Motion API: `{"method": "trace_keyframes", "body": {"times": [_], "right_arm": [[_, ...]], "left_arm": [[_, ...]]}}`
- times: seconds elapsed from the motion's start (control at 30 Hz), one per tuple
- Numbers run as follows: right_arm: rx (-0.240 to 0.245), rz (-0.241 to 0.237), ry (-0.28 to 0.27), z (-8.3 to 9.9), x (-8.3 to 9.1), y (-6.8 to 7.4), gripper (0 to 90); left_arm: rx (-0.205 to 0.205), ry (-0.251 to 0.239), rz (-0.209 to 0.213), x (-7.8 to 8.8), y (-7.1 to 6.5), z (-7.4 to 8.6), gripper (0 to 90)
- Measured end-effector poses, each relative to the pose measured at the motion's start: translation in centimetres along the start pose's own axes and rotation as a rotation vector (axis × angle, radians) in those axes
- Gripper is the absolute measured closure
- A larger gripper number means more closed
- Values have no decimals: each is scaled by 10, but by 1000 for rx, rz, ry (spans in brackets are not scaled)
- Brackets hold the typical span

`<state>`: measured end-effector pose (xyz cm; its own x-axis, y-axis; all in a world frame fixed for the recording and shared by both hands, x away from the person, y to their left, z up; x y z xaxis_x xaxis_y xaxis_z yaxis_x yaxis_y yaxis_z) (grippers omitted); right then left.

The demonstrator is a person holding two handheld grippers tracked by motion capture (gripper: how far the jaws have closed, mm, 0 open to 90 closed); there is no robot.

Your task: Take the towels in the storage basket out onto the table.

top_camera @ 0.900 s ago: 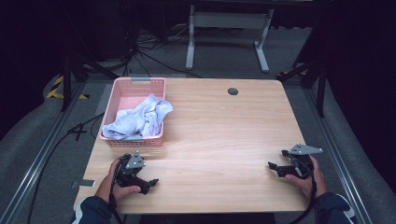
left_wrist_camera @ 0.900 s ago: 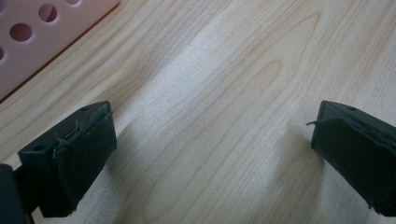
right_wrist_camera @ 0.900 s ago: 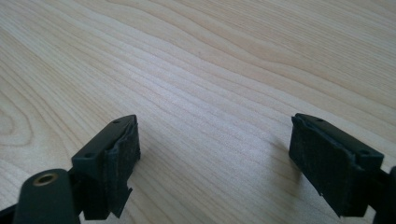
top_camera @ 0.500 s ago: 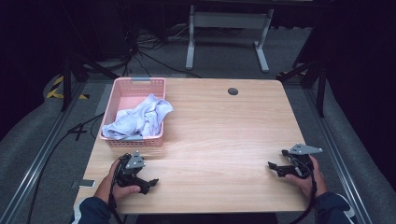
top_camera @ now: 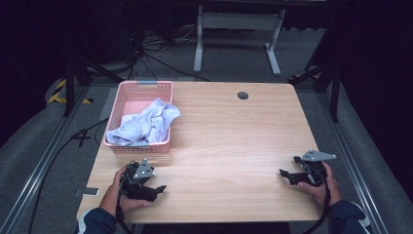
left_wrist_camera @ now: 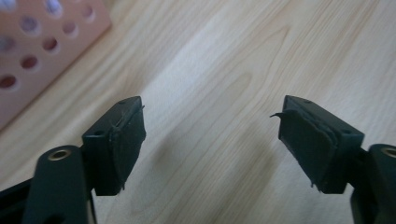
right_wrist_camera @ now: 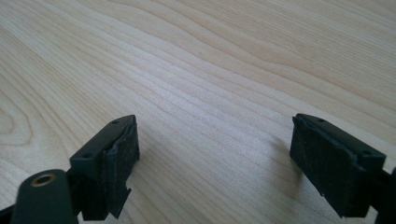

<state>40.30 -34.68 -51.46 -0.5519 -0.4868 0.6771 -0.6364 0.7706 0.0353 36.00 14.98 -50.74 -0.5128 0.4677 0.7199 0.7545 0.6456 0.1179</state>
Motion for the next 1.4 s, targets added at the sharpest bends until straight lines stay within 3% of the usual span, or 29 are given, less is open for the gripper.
{"method": "trace_keyframes", "body": {"times": [0.17, 0.3, 0.53, 0.57, 0.6, 0.63, 0.8, 0.9, 1.03, 1.13, 1.17, 1.2, 1.23, 1.27, 1.4], "right_arm": [[0, 1, 1, 0, 0, 0, 159], [-1, 1, 1, 0, 0, 0, 158], [0, 0, 2, 0, 0, 0, 158], [0, 0, 2, 0, 0, 0, 158], [0, 0, 2, 0, 0, 0, 158], [-1, 1, 2, 0, 0, 0, 158], [-2, 1, 4, 0, 0, 0, 158], [-2, 1, 5, 0, 0, 0, 158], [-1, 0, 4, 0, 0, 0, 158], [-4, 3, 2, 0, 0, 0, 158], [-4, 3, 2, 0, 0, 0, 158], [-4, 3, 2, 0, 0, 0, 157], [-4, 3, 2, 0, 0, 0, 157], [-4, 3, 2, 0, 0, 0, 157], [-2, 3, 0, 0, 0, 0, 157]], "left_arm": [[-31, -78, -34, 30, 2, -29, 228], [-34, -103, -53, 44, 8, -44, 213], [-43, -91, -128, 64, 41, -72, 185], [-32, -81, -142, 67, 53, -78, 180], [-32, -81, -142, 67, 53, -78, 174], [-21, -63, -153, 68, 66, -84, 169], [12, -22, -175, 62, 90, -91, 158], [17, 31, -171, 52, 106, -93, 170], [54, 73, -167, 38, 125, -95, 166], [54, 152, -145, 21, 141, -98, 172], [54, 152, -145, 21, 141, -98, 171], [41, 212, -156, 11, 150, -96, 176], [41, 212, -156, 11, 150, -96, 173], [50, 270, -151, 1, 156, -93, 166], [67, 301, -143, -11, 166, -90, 172]]}}
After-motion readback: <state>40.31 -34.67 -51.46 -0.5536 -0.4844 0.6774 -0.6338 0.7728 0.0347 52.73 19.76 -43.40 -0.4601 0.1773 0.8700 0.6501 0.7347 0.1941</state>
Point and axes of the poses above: each handheld gripper's, and its own axes: x roughly backward along the jaws, z roughly out of its underside, y roughly to its left, the point moved 7 cm from there along -x, roughly forward along the jaws, and after that the axes turned 6 degrees about -z, right-handed, at the moved point
